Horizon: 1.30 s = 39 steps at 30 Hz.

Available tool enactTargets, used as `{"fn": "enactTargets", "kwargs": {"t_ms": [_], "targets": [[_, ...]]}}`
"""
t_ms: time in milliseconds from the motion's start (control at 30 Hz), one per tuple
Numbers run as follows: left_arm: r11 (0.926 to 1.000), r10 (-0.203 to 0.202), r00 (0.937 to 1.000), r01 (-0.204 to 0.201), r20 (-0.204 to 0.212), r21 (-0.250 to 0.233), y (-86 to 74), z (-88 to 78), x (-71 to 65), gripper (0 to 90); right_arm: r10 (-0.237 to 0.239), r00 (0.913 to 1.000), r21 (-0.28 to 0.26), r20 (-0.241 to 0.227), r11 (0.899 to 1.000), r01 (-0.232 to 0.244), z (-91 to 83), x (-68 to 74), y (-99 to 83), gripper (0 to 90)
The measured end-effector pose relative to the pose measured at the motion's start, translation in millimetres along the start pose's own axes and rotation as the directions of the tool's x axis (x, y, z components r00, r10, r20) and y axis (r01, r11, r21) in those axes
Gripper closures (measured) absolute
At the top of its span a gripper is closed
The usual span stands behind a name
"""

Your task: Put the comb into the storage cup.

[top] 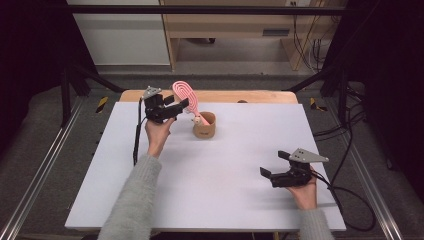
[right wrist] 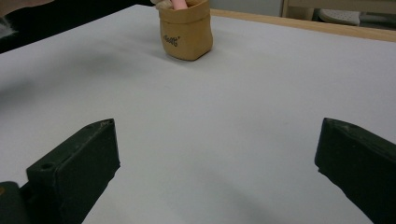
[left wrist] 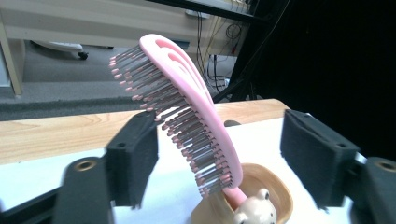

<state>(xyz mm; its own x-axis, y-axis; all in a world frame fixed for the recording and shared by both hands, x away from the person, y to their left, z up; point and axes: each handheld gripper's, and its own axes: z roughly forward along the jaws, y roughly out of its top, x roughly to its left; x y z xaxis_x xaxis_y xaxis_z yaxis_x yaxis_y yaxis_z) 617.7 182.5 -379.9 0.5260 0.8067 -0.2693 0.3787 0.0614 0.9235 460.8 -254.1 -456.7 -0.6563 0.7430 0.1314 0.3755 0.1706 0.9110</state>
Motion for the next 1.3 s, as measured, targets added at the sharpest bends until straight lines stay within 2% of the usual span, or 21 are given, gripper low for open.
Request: {"fn": "enactTargets", "kwargs": {"t_ms": [300,433,667,967,1300], "targets": [[0.9989,0.046,0.9988,-0.046,0.016,-0.010,2.9,-17.2,-5.3,9.2,0.000,1.0000,0.000,0.004,1.000,0.000,0.1,-0.1,0.1,0.0],[0.9981,0.060,0.9980,-0.060,0.022,-0.018,3.6,-25.8,-7.0,7.6,-0.001,1.0000,-0.001,0.003,1.000,0.001,0.0,-0.1,0.1,0.0],[0.9956,0.094,0.9951,-0.093,0.034,-0.003,3.1,-39.7,-11.5,3.9,-0.001,1.0000,0.000,0.005,1.000,0.001,0.2,-0.1,0.0,0.0],[0.9896,0.144,0.9883,-0.144,0.050,-0.001,0.9,-61.1,-17.6,1.2,0.000,1.0000,-0.004,0.006,1.000,0.000,-0.2,-0.1,0.2,0.0],[0.9824,0.184,0.9788,-0.186,0.090,0.016,-11.3,-80.7,-21.2,1.1,0.000,1.0000,-0.006,0.006,1.000,0.000,-0.4,-0.1,0.3,0.0]]}}
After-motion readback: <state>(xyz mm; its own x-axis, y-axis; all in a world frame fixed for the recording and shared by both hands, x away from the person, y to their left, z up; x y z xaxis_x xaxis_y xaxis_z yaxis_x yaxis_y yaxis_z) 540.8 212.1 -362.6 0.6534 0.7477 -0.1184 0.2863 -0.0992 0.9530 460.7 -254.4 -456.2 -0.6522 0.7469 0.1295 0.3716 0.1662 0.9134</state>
